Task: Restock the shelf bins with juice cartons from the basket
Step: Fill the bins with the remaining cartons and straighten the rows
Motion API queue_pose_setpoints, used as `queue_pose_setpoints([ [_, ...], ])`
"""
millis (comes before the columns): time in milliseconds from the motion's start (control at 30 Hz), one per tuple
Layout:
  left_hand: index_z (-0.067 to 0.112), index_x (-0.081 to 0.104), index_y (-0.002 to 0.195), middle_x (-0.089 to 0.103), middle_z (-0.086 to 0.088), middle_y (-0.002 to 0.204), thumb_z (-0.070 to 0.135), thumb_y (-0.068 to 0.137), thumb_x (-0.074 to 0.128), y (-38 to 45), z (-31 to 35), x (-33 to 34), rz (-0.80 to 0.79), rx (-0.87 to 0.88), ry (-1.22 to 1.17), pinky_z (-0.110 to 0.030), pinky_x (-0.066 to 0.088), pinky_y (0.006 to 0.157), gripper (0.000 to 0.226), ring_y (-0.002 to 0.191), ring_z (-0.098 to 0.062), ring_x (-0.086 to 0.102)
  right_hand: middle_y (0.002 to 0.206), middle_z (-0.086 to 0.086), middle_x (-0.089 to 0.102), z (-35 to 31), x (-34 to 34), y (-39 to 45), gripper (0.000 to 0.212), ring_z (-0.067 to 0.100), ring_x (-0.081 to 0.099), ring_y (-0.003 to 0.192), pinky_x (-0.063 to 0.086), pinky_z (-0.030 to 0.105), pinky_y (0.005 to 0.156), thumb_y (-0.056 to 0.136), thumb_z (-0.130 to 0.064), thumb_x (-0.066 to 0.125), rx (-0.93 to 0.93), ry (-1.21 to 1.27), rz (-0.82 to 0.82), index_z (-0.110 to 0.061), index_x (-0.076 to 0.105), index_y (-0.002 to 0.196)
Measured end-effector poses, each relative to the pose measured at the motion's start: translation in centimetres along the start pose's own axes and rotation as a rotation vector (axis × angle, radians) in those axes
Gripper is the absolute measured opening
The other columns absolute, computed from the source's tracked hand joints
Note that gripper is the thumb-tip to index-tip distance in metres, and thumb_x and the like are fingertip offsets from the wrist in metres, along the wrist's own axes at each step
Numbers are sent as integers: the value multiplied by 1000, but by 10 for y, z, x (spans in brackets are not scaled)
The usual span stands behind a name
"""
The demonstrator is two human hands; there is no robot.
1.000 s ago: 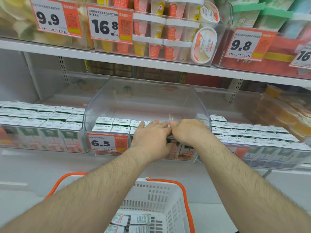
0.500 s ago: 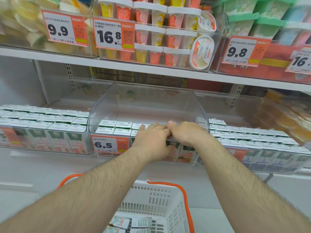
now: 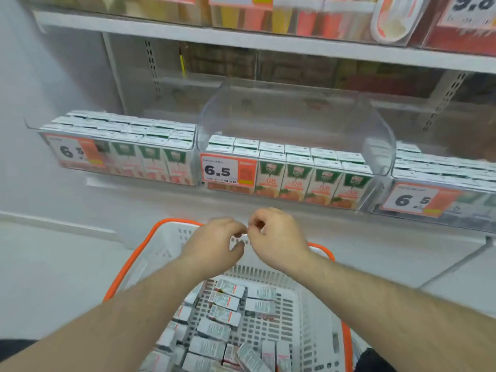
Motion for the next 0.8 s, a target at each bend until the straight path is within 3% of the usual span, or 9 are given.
queue_pose_setpoints([
  [100,21,64,120,62,5,113,23,91,59,-30,-62,37,-209,-266,-30,-24,45,84,29,94,-11,54,75,4,67,35,64,-4,22,23,62,74,53,35,69,91,-14,52,141,62,-186,-13,65,73],
  [200,17,65,111,64,0,113,21,90,58,-63,-108,70,-364,-426,5,-27,47,84,23,98,-17,58,78,9,66,81,123,-19,26,26,61,73,55,40,74,92,-11,52,315,91,-356,-11,59,67],
  [267,16,64,102,66,-1,112,20,90,57,-83,-121,103,-532,-450,33,-29,47,87,14,94,-17,58,79,16,58,106,168,-40,25,28,55,71,55,48,80,93,-13,53,368,22,-577,-7,55,70],
  [367,20,64,103,66,3,109,21,91,57,-102,-121,154,-708,-480,-74,-31,49,90,14,90,-14,59,116,18,64,134,224,-86,29,36,63,103,53,43,88,97,-24,52,425,-137,-911,-2,65,112],
  [433,17,64,96,61,1,88,28,90,59,-114,-117,188,-868,-511,-98,-29,47,74,14,80,-18,57,132,14,59,147,243,-115,41,31,59,117,50,36,85,98,-36,52,503,-179,-1045,-9,57,129],
  [500,7,63,97,59,-7,82,42,85,65,-135,-111,219,-1106,-553,-59,-32,46,70,37,72,-22,56,141,12,53,158,250,-134,65,28,56,122,49,34,93,93,-54,53,643,-189,-1061,-10,46,141],
  [600,18,53,131,56,-8,128,64,72,71,-170,-91,252,-1357,-628,-73,-37,50,90,77,103,-25,58,144,12,50,171,256,-157,95,29,56,121,49,35,95,79,-76,50,890,-151,-1017,-8,40,146],
  [700,35,58,127,56,1,127,77,50,77,-179,-75,276,-1345,-628,-150,-42,48,100,90,116,-23,54,123,10,62,174,257,-162,77,28,63,98,54,35,87,82,-75,47,1018,-9,-952,-13,59,125],
  [800,32,68,95,64,-1,102,65,31,71,-179,-88,299,-1230,-694,-238,-37,54,88,72,100,-18,60,101,6,60,178,253,-158,40,20,58,89,50,35,89,88,-52,47,1083,267,-871,-16,60,101],
])
Point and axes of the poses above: each hand's wrist, its own y-axis towards the middle knuckle, its own x-axis out of the palm, z = x × y, the point moved 9 cm from there along y, towards the middle knuckle
